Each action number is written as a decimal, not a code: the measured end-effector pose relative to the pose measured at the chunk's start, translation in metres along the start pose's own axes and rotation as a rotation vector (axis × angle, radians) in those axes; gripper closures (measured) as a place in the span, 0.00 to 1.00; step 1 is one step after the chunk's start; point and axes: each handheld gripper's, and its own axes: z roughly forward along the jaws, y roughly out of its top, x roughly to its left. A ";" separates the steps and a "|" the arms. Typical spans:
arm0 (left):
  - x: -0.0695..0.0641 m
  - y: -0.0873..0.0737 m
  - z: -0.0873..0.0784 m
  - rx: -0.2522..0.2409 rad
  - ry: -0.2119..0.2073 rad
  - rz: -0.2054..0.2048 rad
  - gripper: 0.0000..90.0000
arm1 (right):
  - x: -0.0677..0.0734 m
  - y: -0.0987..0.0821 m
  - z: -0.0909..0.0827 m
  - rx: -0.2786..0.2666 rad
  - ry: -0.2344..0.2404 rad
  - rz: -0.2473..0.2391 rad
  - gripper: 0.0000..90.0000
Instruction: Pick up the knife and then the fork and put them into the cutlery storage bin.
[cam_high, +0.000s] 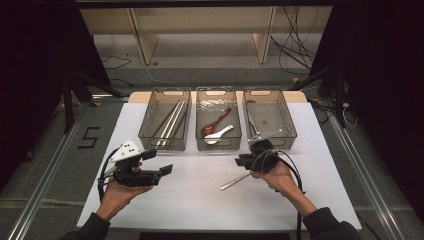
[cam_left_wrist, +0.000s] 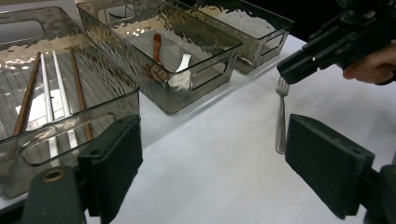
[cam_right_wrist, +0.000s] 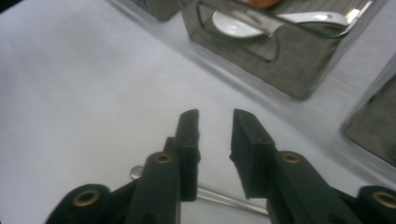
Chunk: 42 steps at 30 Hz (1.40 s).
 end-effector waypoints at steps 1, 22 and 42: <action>0.000 0.000 0.000 0.001 0.000 0.000 0.21 | 0.001 0.000 0.002 0.010 0.001 -0.009 0.88; -0.001 0.000 0.001 0.003 -0.001 0.002 0.21 | 0.004 -0.011 0.038 0.181 0.012 -0.054 1.00; -0.001 0.000 0.000 0.003 0.000 0.002 0.21 | 0.004 -0.018 0.041 0.317 0.046 -0.058 1.00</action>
